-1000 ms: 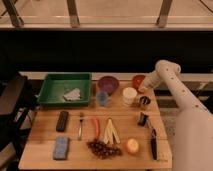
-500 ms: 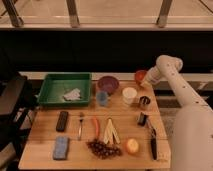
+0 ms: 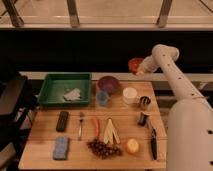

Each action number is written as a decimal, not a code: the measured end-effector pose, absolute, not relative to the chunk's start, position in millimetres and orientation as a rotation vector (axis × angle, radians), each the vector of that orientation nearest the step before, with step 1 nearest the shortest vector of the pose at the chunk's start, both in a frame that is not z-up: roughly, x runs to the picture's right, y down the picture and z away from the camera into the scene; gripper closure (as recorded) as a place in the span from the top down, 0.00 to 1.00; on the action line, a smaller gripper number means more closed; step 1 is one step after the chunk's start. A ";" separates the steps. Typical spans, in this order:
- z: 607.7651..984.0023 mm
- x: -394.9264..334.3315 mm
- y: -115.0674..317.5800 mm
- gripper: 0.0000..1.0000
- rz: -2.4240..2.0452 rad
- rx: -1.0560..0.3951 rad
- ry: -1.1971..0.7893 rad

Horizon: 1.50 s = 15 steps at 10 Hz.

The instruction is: Stack bowls into tray

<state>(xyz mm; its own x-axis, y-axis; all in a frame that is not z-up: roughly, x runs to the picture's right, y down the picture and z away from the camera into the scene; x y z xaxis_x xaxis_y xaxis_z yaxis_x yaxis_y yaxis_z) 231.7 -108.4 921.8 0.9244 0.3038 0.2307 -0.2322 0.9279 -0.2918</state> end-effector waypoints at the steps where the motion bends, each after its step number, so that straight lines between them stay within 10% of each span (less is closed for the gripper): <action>1: 916.4 214.7 -110.4 0.02 0.252 -0.258 -0.312; 4: 891.9 159.1 -107.9 0.03 0.181 -0.256 -0.432; 11: 852.7 67.5 -55.7 0.65 0.055 -0.361 -0.647; 15: 887.9 73.0 -23.4 0.67 0.062 -0.438 -0.644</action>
<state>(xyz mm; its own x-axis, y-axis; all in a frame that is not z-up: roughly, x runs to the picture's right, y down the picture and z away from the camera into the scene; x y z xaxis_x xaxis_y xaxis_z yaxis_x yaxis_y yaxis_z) 73.0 -23.4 887.9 0.8013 0.1894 0.5676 0.0784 0.9072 -0.4134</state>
